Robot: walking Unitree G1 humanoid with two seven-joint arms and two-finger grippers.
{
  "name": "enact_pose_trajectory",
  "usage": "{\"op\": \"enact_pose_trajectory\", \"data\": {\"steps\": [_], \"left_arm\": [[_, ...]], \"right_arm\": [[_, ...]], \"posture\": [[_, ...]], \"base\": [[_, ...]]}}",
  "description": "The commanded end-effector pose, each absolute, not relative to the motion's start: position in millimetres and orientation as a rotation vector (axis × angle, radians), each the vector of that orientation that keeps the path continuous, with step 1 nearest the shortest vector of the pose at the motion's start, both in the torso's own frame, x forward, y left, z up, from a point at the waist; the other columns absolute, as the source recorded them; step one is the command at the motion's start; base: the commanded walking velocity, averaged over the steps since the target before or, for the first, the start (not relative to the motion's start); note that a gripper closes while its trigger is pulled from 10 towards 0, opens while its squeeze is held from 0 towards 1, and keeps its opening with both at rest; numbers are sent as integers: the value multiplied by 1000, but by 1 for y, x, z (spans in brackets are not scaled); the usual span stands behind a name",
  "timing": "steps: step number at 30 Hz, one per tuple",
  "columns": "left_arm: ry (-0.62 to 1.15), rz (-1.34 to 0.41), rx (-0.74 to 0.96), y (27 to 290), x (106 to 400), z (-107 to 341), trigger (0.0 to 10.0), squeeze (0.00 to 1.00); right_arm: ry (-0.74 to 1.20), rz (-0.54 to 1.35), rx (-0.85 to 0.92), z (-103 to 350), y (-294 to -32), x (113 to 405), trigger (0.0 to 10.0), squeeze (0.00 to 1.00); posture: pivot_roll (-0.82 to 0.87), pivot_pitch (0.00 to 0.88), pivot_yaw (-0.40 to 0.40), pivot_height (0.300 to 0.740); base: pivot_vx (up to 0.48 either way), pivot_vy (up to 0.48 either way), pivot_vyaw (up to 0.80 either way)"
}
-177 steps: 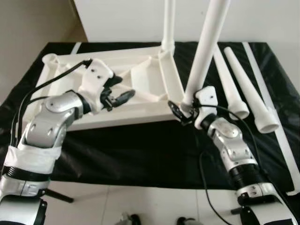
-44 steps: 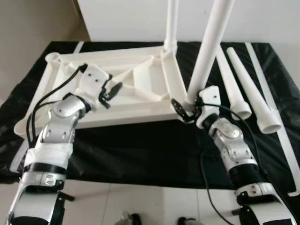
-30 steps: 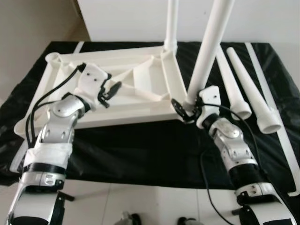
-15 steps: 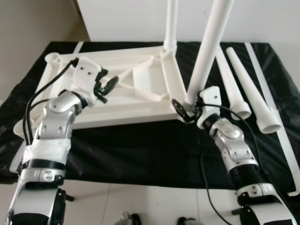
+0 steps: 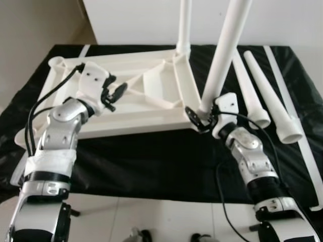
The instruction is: Building children table
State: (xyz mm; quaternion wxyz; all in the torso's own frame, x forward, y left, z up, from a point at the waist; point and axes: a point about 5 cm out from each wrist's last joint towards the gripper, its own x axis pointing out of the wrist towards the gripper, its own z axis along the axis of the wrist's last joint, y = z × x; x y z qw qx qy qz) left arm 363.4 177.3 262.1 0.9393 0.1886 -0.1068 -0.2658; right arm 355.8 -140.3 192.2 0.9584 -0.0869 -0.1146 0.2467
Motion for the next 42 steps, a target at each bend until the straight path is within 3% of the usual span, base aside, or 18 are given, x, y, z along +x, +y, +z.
{"op": "enact_pose_trajectory", "data": {"steps": [1,6,7,8,9,10,11,16,17,18,19,42], "left_arm": [[-227,-489,376,181,364,263,10000,1000],[-221,-490,375,182,364,264,10000,1000],[-220,-485,395,182,365,264,10000,800],[-220,-484,408,181,365,263,10000,800],[-241,-525,398,178,362,263,8118,0],[-241,-525,398,178,362,263,8118,0],[-245,-536,400,176,361,263,0,0],[-241,-507,395,178,363,263,0,0],[-234,-508,389,178,363,263,10000,498],[-234,-508,389,178,363,263,10000,498],[-228,-516,380,179,364,262,10000,1000],[-220,-509,380,181,365,263,10000,1000]], "right_arm": [[-229,497,-162,190,-143,354,10000,0],[-229,498,-161,190,-142,354,10000,0],[-229,498,-161,190,-142,354,10000,0],[-228,498,-161,190,-142,354,10000,0],[-229,497,-160,190,-142,354,10000,0],[-229,497,-160,190,-142,354,10000,0],[-228,496,-159,190,-142,354,10000,0],[-227,496,-159,189,-142,355,10000,0],[-227,496,-159,189,-143,355,10000,0],[-227,496,-159,189,-143,355,10000,0],[-226,496,-160,189,-143,354,10000,0],[-230,501,-158,189,-140,354,10000,0]], "posture": [[-67,161,80,740],[-66,160,80,740],[-66,160,81,740],[-67,159,81,740],[-68,160,81,740],[-68,160,81,740],[-68,158,81,740],[-68,161,80,740],[-69,160,81,740],[-69,160,81,740],[-68,160,80,740],[-71,143,79,740]], "base": [[0,0,0],[0,0,0],[0,0,0],[0,0,0],[0,0,0],[0,0,0],[0,0,0],[0,0,0],[0,0,0],[0,0,0],[0,0,0],[0,0,0]]}}
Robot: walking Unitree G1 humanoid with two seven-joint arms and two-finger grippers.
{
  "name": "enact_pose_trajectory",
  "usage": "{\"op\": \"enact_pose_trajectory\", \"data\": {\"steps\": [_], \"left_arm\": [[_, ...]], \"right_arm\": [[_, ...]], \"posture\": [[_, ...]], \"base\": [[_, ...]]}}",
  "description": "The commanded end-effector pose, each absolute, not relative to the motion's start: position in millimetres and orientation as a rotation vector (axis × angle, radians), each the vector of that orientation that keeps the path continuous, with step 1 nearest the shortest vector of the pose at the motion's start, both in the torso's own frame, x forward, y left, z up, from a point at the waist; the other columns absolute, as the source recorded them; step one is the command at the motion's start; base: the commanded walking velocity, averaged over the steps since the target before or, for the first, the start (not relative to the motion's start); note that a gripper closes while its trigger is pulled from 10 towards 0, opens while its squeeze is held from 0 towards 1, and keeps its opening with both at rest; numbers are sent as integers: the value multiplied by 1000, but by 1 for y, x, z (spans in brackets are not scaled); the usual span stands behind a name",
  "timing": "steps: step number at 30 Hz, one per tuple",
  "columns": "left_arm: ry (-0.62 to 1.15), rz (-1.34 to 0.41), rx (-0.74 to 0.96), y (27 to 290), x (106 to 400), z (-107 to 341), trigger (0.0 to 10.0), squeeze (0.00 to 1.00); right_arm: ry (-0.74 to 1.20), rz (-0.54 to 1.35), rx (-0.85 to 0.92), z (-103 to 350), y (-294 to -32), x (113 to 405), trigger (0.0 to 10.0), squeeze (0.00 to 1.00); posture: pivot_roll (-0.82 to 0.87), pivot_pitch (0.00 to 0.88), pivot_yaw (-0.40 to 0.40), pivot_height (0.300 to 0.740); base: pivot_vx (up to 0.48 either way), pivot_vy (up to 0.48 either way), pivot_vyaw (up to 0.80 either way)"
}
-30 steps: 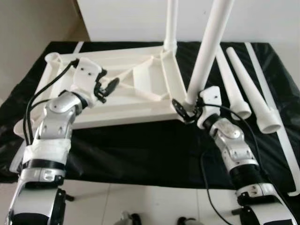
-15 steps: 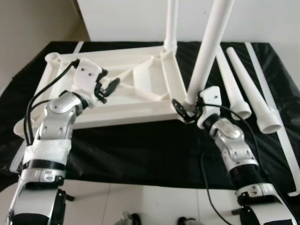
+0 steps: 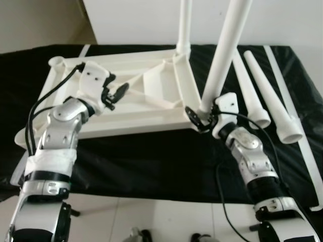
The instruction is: Building children table
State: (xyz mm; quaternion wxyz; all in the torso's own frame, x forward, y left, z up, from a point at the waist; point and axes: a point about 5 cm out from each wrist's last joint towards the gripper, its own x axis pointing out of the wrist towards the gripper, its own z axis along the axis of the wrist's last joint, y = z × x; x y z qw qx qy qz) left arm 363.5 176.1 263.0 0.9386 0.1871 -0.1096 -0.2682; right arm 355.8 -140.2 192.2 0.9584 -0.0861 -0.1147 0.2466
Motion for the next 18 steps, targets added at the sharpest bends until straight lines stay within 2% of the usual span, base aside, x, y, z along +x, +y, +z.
{"op": "enact_pose_trajectory", "data": {"steps": [1,18], "left_arm": [[-220,-509,380,181,365,263,10000,1000],[-223,-506,386,181,365,264,10000,1000]], "right_arm": [[-230,501,-158,189,-140,354,10000,0],[-230,501,-155,190,-140,354,10000,0]], "posture": [[-71,143,79,740],[-71,149,76,740]], "base": [[0,0,0],[0,0,0]]}}
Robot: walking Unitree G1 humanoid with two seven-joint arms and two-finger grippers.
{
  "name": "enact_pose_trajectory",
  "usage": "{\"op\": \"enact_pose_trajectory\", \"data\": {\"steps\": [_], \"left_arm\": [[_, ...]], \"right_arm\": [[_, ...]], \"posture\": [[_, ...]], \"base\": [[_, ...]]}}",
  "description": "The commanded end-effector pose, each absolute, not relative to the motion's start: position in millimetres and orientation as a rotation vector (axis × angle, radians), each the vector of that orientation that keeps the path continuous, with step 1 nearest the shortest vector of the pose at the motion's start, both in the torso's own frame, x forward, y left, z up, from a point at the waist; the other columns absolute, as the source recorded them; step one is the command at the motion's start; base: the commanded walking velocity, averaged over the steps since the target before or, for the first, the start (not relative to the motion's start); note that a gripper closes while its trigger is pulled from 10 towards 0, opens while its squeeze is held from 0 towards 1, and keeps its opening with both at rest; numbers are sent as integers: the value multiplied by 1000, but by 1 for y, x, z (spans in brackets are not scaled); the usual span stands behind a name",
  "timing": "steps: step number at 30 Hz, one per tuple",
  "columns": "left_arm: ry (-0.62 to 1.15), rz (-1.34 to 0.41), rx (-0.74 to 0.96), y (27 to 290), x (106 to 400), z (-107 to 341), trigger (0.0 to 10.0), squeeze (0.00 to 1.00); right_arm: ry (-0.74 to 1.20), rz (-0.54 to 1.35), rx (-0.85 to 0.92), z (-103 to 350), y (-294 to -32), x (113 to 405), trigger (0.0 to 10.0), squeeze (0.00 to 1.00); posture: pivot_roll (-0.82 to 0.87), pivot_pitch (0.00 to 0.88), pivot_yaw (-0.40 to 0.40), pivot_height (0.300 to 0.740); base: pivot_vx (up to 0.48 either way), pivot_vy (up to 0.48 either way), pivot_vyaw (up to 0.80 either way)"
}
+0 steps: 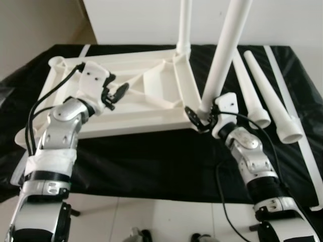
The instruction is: Building children table
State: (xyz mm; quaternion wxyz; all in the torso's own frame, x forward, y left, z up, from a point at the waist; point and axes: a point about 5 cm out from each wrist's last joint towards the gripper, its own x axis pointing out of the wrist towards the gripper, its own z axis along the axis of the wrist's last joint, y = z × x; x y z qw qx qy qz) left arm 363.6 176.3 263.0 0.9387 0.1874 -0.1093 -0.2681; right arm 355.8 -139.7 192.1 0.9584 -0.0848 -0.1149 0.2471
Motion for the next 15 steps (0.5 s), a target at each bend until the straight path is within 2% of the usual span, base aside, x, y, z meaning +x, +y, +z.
{"op": "enact_pose_trajectory", "data": {"steps": [1,15], "left_arm": [[-221,-507,385,182,365,264,10000,1000],[-221,-505,397,183,365,264,10000,1000]], "right_arm": [[-230,500,-155,190,-141,354,10000,0],[-232,495,-152,190,-142,354,10000,0]], "posture": [[-71,149,75,740],[-68,154,79,740]], "base": [[0,0,0],[0,0,0]]}}
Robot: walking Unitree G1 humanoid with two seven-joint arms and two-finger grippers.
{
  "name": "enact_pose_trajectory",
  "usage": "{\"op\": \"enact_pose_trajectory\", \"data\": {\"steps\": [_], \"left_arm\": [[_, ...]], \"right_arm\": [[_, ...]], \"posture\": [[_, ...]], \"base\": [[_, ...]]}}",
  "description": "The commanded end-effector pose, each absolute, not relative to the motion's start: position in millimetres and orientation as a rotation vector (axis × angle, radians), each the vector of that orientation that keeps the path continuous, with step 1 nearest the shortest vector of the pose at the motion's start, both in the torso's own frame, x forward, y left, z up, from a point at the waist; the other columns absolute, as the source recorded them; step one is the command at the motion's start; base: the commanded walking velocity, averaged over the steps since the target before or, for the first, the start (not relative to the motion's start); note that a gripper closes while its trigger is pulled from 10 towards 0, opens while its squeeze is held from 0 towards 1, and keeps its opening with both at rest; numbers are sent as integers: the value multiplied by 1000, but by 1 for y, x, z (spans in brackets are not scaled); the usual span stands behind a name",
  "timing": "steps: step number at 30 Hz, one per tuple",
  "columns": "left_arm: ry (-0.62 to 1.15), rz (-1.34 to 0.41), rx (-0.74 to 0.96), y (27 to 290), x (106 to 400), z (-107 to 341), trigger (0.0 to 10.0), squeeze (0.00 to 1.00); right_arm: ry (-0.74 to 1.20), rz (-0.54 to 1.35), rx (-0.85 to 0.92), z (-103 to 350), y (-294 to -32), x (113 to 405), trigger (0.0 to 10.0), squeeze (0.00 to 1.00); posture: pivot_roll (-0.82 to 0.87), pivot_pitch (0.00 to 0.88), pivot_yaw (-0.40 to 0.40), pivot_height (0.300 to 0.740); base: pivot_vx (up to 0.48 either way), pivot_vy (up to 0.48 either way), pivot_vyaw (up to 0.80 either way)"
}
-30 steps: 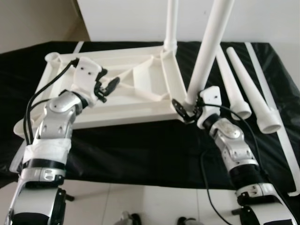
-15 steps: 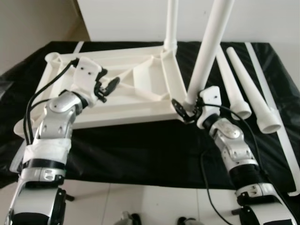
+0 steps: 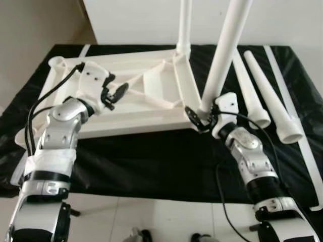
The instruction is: Building children table
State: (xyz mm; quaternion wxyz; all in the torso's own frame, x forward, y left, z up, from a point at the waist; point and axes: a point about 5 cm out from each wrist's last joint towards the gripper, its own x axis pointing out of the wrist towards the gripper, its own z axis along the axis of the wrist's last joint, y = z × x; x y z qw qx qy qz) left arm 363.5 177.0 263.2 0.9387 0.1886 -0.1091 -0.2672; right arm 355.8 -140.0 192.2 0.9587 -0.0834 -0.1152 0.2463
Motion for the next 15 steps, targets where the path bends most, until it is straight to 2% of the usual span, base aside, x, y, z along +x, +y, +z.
{"op": "enact_pose_trajectory", "data": {"steps": [1,2,3,5,6,9,10,15], "left_arm": [[-221,-505,397,183,365,264,10000,1000],[-226,-502,411,183,365,264,10000,1000],[-235,-504,424,182,364,265,6078,1000],[-237,-509,424,181,364,265,6078,1000],[-238,-511,421,181,363,265,0,0],[-245,-522,397,180,362,265,0,0],[-251,-528,331,180,362,266,0,0],[-354,-523,347,177,358,276,0,0]], "right_arm": [[-232,495,-152,190,-142,354,10000,0],[-232,494,-151,190,-142,354,10000,0],[-231,494,-150,190,-142,354,10000,0],[-231,494,-149,190,-142,354,10000,0],[-230,494,-150,189,-142,354,10000,0],[-230,494,-149,189,-141,353,10000,0],[-230,494,-148,189,-142,353,10000,0],[-229,493,-149,189,-142,353,10000,0]], "posture": [[-68,154,79,740],[-68,154,80,740],[-68,156,79,740],[-68,156,79,740],[-68,156,79,740],[-69,157,79,740],[-70,157,78,740],[-70,158,76,740]], "base": [[0,0,0],[0,0,0],[0,0,0],[0,0,0],[0,0,0],[0,0,0],[0,0,0],[0,0,0]]}}
